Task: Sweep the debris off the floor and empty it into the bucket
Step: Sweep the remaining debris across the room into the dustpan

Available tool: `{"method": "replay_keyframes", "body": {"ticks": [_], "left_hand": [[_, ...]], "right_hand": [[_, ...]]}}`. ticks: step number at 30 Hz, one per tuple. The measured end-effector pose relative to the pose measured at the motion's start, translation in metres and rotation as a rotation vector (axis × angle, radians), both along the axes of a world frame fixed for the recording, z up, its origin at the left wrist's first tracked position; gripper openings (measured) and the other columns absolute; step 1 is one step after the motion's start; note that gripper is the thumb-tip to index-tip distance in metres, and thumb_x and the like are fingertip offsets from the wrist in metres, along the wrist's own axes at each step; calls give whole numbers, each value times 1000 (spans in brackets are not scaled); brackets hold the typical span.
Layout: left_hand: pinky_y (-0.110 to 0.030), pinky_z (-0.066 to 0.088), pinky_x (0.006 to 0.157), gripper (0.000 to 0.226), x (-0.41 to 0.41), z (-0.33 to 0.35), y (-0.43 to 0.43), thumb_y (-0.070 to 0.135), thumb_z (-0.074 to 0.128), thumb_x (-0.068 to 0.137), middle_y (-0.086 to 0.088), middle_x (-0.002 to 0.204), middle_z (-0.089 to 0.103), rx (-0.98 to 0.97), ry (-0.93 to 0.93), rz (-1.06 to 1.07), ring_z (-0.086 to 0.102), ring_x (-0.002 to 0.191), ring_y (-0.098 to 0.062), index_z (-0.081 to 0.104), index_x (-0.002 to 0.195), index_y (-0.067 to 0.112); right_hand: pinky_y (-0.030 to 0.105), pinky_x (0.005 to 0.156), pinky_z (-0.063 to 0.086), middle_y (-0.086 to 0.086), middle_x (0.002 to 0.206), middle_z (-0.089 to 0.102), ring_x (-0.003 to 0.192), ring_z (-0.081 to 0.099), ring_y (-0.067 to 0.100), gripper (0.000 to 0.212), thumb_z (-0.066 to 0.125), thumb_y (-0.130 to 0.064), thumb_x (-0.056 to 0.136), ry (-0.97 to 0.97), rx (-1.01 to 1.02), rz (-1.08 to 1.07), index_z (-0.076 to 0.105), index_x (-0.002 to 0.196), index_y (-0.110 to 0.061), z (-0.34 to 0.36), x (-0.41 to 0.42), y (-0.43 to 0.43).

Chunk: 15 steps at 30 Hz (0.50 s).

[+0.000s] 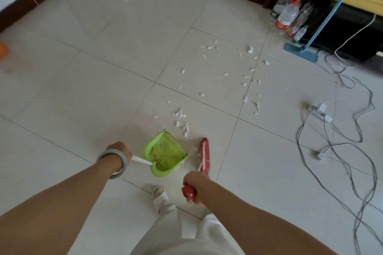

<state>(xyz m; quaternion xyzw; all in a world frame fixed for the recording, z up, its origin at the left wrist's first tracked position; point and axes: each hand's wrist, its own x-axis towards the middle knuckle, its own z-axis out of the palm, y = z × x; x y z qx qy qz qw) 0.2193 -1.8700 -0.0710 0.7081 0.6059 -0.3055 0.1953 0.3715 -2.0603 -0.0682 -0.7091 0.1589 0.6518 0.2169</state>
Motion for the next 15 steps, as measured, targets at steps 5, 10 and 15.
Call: {"method": "replay_keyframes", "body": {"ticks": [5, 10, 15], "left_hand": [[-25, 43, 72, 32, -51, -3, 36, 22, 45, 94, -11, 112, 68, -27, 32, 8, 65, 103, -25, 67, 110, 5], [-25, 40, 64, 30, -94, -6, 61, 23, 45, 94, -11, 95, 69, 24, 45, 26, 54, 74, -23, 68, 100, 5], [-25, 42, 65, 28, -113, -6, 75, 21, 48, 92, -14, 98, 70, 50, 26, 88, 64, 86, -26, 68, 99, 3]], "right_hand": [[18, 40, 34, 11, 95, 53, 61, 51, 17, 16, 43, 1, 84, 26, 42, -13, 43, 86, -14, -2, -46, 49], [13, 36, 34, 9, 70, 45, 36, 46, 14, 25, 40, 6, 80, 36, 133, -123, 46, 98, -11, 0, -73, 78], [17, 40, 40, 14, 88, 49, 48, 47, 18, 24, 43, 10, 77, -42, 159, -94, 51, 93, -5, 8, -84, 85]]}}
